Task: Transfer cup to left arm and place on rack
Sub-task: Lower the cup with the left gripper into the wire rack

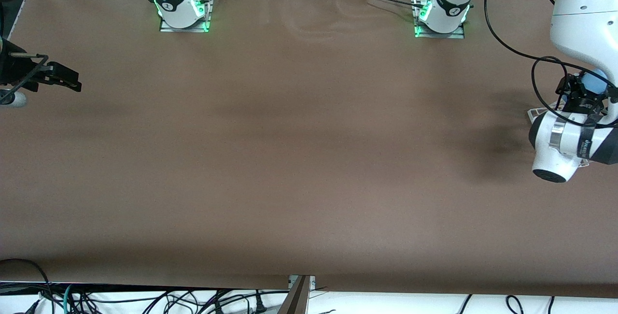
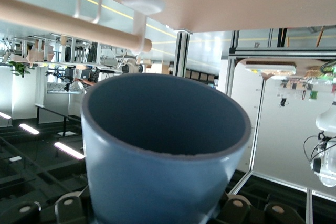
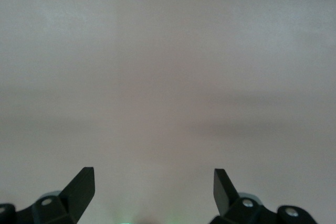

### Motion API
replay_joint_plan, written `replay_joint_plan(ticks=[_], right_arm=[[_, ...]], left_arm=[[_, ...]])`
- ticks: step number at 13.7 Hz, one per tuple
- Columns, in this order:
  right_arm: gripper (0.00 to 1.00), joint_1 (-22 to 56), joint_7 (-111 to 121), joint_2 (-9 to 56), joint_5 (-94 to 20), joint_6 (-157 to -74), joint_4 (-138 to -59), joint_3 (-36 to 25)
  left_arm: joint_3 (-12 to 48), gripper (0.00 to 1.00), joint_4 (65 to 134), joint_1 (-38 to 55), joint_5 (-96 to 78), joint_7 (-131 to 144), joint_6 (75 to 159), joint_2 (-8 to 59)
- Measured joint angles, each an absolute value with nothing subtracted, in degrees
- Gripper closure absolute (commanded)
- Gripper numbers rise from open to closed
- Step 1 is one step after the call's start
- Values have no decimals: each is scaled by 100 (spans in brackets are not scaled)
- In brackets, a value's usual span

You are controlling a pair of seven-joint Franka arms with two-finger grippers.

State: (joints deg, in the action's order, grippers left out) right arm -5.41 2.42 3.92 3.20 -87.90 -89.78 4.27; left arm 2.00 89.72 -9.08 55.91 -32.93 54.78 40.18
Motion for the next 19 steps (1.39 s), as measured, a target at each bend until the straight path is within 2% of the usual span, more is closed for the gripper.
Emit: replay_joint_plan(ticks=[19], right_arm=[[0,-535,80,510,320,-8662,-8765,512]], left_arm=[[182,100,9269,-1089,5829,-3037,6094,4306]])
